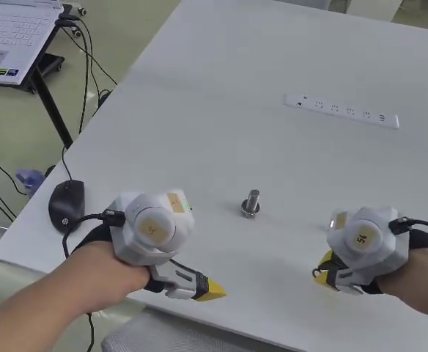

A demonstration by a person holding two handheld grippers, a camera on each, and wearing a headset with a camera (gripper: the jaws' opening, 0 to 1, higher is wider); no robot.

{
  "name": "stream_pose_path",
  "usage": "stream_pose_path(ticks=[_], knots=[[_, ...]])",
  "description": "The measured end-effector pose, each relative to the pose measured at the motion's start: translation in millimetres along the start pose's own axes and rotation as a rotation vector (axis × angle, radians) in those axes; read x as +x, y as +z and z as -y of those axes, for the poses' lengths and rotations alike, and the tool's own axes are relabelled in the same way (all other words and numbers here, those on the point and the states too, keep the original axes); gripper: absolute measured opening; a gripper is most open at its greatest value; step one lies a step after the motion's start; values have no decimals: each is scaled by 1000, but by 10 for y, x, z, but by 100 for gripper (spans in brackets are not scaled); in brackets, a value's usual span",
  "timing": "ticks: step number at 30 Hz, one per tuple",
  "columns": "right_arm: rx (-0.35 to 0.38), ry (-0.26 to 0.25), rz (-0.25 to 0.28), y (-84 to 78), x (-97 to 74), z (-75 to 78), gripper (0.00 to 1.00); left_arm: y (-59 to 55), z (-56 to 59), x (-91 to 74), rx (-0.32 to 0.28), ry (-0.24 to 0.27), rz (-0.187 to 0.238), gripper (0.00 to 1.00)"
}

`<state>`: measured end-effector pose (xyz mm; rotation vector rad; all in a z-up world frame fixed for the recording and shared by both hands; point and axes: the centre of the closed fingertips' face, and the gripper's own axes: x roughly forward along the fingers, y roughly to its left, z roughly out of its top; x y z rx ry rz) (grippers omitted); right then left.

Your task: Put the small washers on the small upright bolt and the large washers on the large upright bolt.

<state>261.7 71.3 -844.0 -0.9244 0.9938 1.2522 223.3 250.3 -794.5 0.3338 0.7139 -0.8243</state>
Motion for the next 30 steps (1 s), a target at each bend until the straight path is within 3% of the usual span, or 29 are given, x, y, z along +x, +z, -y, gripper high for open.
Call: stream_pose_path(ticks=[10,16,30], knots=[[103,-47,-7,-274,-232,411,12,48,-1,41,-1,-2,-1,90],[118,-67,-19,-351,-313,590,12,92,-15,60,-7,1,7,91],[115,-106,2,-156,-434,839,12,38,-86,59,-20,5,-12,93]])
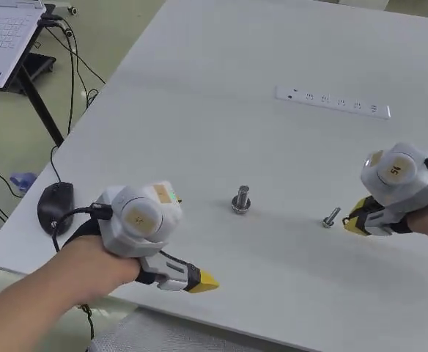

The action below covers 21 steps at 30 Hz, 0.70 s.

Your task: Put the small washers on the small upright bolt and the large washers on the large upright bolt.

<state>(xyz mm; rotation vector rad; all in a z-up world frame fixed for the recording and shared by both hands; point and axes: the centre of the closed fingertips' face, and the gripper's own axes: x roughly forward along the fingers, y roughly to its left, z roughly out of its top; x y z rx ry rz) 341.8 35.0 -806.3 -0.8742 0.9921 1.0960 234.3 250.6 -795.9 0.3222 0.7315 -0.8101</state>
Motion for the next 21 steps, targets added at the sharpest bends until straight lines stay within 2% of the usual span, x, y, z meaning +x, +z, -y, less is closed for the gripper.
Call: stream_pose_path(ticks=[9,21], knots=[[14,-22,25,128,-6,160,12,-15,4,-2,-2,-4,-6,92],[3,-1,8,134,121,150,13,-50,-20,-12,-2,-4,-18,91]])
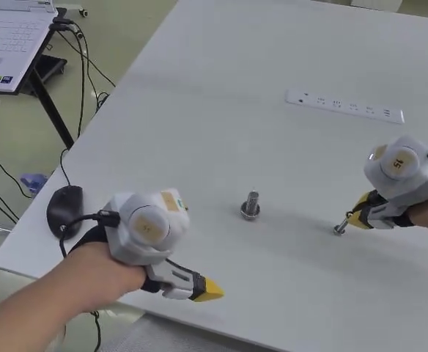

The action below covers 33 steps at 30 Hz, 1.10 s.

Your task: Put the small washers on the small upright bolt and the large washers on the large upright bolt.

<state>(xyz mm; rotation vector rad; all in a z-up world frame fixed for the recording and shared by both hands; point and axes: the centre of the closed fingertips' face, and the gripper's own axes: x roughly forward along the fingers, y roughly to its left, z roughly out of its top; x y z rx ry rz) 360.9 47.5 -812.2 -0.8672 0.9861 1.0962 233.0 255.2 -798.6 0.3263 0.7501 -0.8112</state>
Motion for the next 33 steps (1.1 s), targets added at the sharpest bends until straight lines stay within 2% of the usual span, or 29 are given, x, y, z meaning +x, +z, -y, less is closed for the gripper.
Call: stream_pose_path(ticks=[23,33], knots=[[0,31,-29,-76,259,-9,13,-77,20,6,-8,-10,-21,89],[-5,43,-45,-122,394,-24,13,-103,-11,15,-13,-9,-27,89]])
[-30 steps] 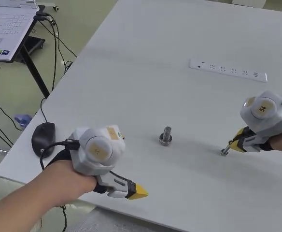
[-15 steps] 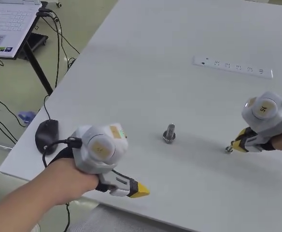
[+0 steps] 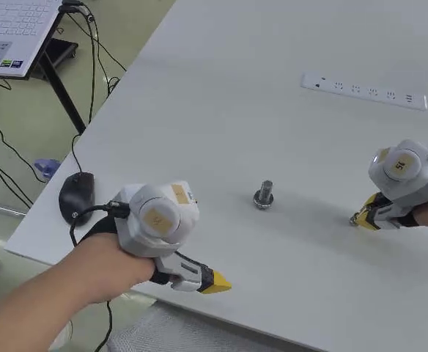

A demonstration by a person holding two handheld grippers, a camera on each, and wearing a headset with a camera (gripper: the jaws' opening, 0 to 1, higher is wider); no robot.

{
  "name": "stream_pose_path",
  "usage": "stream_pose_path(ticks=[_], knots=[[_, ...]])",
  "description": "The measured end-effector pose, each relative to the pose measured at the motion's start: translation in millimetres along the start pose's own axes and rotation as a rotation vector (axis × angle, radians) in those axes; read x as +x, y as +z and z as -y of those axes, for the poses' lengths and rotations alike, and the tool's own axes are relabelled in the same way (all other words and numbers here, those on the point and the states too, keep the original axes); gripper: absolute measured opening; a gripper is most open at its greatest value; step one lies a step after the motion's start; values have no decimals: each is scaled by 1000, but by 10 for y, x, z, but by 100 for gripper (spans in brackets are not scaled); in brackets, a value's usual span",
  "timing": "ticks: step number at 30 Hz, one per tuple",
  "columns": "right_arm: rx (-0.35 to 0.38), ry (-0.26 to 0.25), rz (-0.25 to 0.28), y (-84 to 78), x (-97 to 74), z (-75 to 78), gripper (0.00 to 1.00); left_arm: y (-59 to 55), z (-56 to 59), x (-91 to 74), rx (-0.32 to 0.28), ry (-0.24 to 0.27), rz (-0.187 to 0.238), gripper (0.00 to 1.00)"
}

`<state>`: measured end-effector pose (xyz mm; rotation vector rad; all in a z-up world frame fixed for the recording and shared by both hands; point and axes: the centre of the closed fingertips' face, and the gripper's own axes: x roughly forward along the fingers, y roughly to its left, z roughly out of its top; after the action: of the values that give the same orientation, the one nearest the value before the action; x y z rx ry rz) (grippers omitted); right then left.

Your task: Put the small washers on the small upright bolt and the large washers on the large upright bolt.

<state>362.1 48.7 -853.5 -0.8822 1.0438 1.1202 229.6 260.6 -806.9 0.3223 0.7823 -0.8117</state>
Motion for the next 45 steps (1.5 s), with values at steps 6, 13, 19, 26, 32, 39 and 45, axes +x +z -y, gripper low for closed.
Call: stream_pose_path(ticks=[6,13,19,26,32,39,45], knots=[[-12,4,-8,-6,45,-23,13,-13,0,25,-4,-5,-1,89],[-13,10,-9,5,43,-13,13,-30,18,50,-9,-13,-5,89],[-22,12,-15,0,47,-24,13,-14,17,64,-6,-18,-6,88],[-13,14,-11,-3,45,-15,14,9,28,78,-3,-22,-5,88],[-12,10,0,-10,48,-18,19,5,32,79,-4,-22,-5,88],[18,-5,47,33,-25,-33,25,12,37,73,-2,-22,-3,88],[63,-43,130,68,-225,-33,28,27,31,65,0,-17,4,89]])
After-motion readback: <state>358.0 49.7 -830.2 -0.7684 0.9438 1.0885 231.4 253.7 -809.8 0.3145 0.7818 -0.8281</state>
